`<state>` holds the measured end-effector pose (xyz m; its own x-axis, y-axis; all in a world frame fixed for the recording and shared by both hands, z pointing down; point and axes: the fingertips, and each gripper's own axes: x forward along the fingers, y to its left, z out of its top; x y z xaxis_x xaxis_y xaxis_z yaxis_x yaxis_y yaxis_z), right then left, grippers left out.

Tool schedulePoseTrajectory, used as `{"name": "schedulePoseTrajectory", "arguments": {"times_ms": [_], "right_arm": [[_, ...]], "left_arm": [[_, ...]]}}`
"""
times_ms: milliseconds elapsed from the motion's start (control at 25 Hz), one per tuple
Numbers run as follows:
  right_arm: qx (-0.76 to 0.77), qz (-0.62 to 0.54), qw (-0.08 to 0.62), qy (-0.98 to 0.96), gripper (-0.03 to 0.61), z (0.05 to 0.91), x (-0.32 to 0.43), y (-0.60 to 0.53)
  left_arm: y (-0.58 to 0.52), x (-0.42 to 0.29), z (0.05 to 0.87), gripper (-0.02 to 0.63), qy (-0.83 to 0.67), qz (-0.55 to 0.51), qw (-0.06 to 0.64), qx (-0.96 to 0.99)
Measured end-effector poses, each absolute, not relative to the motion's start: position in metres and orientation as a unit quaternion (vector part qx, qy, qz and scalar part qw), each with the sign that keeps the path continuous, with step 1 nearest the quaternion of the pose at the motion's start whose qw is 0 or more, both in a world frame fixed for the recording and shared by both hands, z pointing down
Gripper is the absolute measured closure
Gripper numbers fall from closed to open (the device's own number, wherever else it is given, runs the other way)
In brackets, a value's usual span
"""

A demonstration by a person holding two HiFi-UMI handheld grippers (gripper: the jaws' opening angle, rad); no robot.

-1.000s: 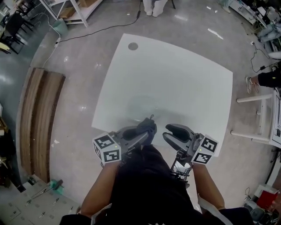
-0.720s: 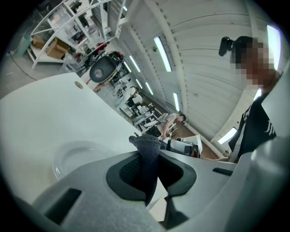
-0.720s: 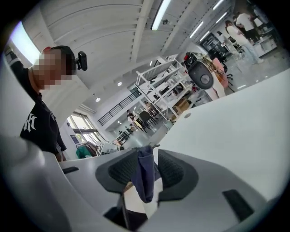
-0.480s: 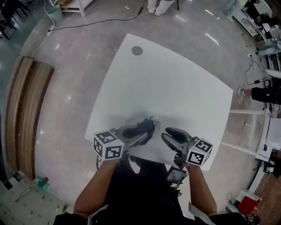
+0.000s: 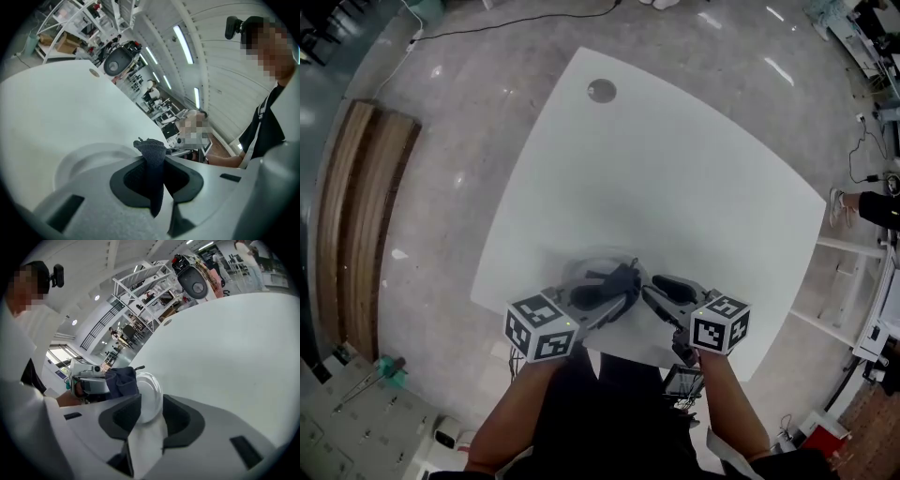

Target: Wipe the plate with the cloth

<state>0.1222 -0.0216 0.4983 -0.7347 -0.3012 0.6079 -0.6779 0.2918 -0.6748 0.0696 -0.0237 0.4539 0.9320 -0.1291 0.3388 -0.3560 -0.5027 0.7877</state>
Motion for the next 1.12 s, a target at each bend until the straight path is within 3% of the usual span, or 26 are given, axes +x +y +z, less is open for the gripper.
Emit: {"name": "schedulePoseTrajectory", "arguments": {"times_ms": [520,800,1120], "right_arm": [[0.286,0.553,0.187,-0.759,0.472,0.518,0.123,-0.027],[0.290,0.561,0.190,-0.752,0.540,0.523,0.129,-0.023],[0.297,0.559,0.179,-0.753,0.545,0.524,0.128,-0.025]], "left_arm": [[-0.031,0.085,0.467,0.563,-0.158,0.177,0.468,0.851],[-0.025,0.103,0.483,0.563,-0.181,0.333,0.322,0.867],[-0.030,0.101,0.507,0.563,-0.200,0.431,0.201,0.857]]}}
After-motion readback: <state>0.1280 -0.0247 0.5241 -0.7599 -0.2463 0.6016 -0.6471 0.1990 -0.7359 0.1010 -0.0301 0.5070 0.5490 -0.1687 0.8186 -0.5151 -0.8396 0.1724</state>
